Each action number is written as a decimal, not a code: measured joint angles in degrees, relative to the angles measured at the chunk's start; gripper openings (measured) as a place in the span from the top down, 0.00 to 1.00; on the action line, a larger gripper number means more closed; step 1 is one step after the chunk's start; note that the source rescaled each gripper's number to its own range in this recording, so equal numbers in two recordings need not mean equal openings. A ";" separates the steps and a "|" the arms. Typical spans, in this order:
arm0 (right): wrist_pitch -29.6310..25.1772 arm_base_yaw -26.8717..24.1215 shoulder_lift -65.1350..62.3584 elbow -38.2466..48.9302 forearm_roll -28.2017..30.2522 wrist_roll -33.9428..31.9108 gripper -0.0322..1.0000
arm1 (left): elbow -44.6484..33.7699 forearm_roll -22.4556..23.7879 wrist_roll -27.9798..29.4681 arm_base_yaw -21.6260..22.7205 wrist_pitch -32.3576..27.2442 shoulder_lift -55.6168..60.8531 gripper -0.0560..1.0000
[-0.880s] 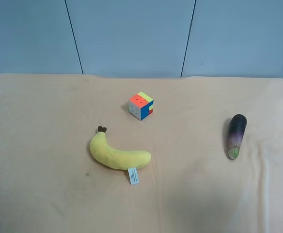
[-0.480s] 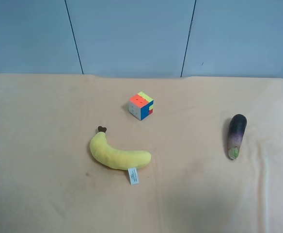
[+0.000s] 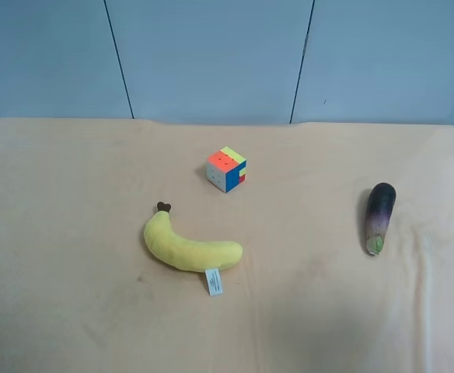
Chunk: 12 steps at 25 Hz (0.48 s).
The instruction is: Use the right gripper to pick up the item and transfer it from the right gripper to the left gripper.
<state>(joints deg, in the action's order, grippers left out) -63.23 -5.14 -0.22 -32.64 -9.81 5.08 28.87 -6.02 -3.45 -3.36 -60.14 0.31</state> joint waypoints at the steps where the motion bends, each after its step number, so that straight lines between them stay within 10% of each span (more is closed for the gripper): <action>1: 0.00 0.00 0.00 0.00 0.00 0.00 0.00 | 0.00 0.00 0.00 0.00 0.00 0.00 0.06; 12: 0.05 0.00 0.00 0.00 2.64 -1.94 0.00 | 0.00 0.00 0.00 0.00 0.00 0.00 0.06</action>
<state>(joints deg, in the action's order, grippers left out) -63.18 -5.14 -0.22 -32.64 -7.17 3.14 28.87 -6.02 -3.45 -3.36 -60.14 0.31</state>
